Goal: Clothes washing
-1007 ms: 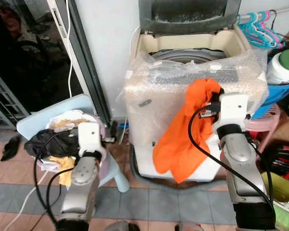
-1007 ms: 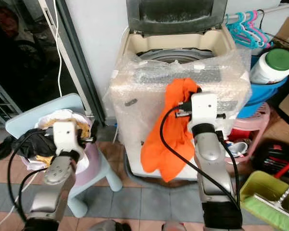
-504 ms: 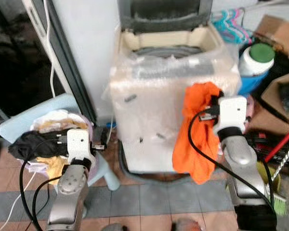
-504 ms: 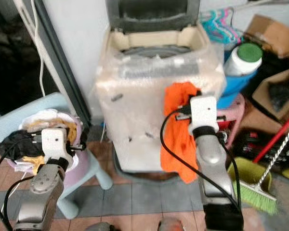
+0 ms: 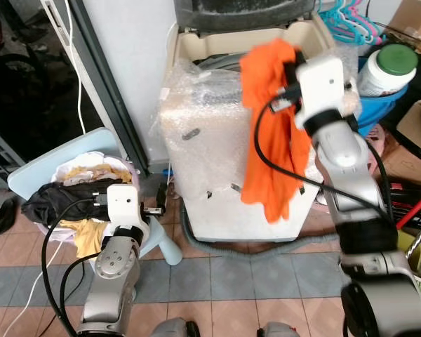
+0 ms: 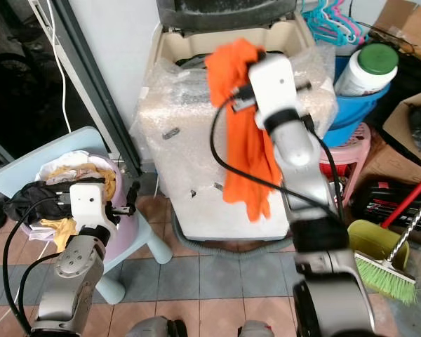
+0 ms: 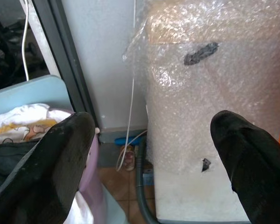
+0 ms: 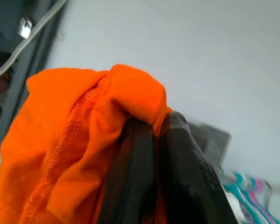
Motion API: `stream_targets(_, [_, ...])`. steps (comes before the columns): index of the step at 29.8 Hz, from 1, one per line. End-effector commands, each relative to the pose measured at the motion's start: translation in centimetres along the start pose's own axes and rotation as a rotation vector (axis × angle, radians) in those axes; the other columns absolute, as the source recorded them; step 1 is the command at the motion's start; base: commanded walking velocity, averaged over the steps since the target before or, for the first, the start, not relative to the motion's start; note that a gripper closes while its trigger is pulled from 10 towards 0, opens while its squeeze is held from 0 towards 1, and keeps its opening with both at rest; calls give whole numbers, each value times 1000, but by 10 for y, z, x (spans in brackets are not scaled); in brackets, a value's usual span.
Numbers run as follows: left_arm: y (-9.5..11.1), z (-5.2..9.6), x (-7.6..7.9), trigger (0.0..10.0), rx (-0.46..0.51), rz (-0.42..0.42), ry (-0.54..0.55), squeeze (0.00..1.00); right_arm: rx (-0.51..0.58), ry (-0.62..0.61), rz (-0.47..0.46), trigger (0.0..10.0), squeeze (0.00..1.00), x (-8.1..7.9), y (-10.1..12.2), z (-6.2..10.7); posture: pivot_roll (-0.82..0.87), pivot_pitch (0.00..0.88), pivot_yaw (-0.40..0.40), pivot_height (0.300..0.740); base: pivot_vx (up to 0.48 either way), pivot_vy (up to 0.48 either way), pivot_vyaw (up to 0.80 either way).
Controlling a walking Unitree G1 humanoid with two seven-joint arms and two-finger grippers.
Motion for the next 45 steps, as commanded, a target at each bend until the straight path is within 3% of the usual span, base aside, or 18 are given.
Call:
stream_targets(1, [0,-1,-2,10000,-5,-13,0,0,66,48,0,10000,0,-8,16,-15,-68,0,108,740,255,0,0])
stream_targets(7, [1,-1,0,10000,1,-8,3,0,156,81,31,10000,0,-8,43,-44,-60,0,101,740,271,0,0])
stream_targets(12, [2,-1,-1,10000,3,-5,7,0,182,59,17,10000,0,-3,47,-48,-63,0,100,740,286,0,0])
stream_targets(24, [2,-4,3,10000,6,-4,-8,0,160,78,15,10000,0,-6,33,-40,-75,0,108,740,289,0,0])
stream_targets(31, [3,-5,4,10000,8,0,-5,0,138,181,32,10000,0,-20,28,-41,-70,0,100,740,376,0,0])
stream_targets(32, [3,-5,4,10000,8,1,-4,0,108,260,3,10000,0,-28,25,-44,-69,0,99,740,420,0,0])
stream_targets(38, [2,-5,5,10000,8,3,-3,0,3,383,-57,10000,0,-40,15,-50,-67,0,93,740,390,0,0])
stream_targets(41, [3,-6,5,10000,9,4,-1,0,-26,379,-53,10000,0,-35,16,-58,-64,0,92,740,307,0,0])
stream_targets(44, [3,-6,4,10000,10,5,1,0,8,292,-6,10000,0,-8,43,-80,-64,0,93,740,306,0,0])
stream_targets(45, [3,-6,4,10000,10,5,1,0,8,292,-6,10000,0,-8,43,-80,-64,0,93,740,307,0,0])
Point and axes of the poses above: a point about 5 cm out from each wrist's last joint towards the gripper, its own z axis pointing back from the gripper into the wrist, its own y axis along the axis of the wrist's last joint, x = y × z, the point moved 1 cm from there along -z, pointing out of the wrist towards the gripper, and after that the axes turned 9 degrees about -z, right-handed, at the moved point
